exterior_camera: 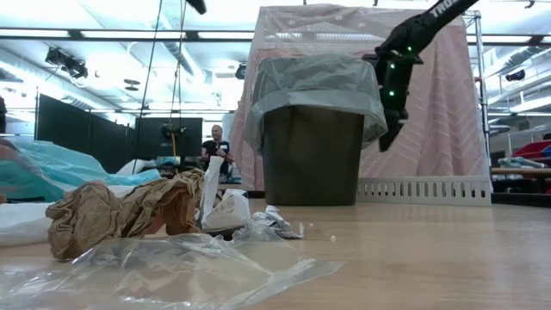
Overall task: Place trash/remove bag and relplace
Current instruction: Put the zip tie into the trash bin
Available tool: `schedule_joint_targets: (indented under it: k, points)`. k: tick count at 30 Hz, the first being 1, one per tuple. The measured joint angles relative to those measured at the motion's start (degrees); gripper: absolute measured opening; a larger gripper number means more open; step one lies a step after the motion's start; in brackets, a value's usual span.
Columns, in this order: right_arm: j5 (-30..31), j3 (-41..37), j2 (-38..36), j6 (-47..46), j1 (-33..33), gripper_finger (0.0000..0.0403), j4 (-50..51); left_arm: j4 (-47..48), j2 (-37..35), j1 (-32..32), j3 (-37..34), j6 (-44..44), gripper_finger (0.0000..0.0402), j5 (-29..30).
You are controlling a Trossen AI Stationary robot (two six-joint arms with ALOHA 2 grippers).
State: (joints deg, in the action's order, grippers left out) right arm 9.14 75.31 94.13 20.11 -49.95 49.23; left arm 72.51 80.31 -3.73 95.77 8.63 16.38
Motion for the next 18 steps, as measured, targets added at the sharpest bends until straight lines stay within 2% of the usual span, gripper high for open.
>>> schedule_joint_targets:
  k: [3, 6, 10, 13, 18]
  points:
    - [3.0, -0.7, 0.7, 1.1, -0.8, 0.0159, 4.8, -3.1, 0.0, 0.0, 0.0, 0.0, 0.0006, 0.0]
    - [3.5, -2.0, 3.1, 0.3, -1.9, 0.0157, 8.7, -5.8, 0.0, 0.0, 0.0, -0.3, 0.0006, 0.0]
    - [3.0, -2.8, 7.9, -6.4, -3.0, 0.0159, 11.7, -9.4, 0.0, 0.0, 0.0, -1.2, 0.0006, 0.1]
    - [3.0, -2.8, 11.1, -7.4, -3.4, 0.0162, 10.5, -10.6, 0.0, 0.0, 0.0, -1.8, 0.0006, 0.1]
    - [2.8, -2.8, 14.0, -3.4, -3.3, 0.0162, 9.1, -11.4, 0.0, 0.0, 0.0, -3.3, 0.0006, 0.1]
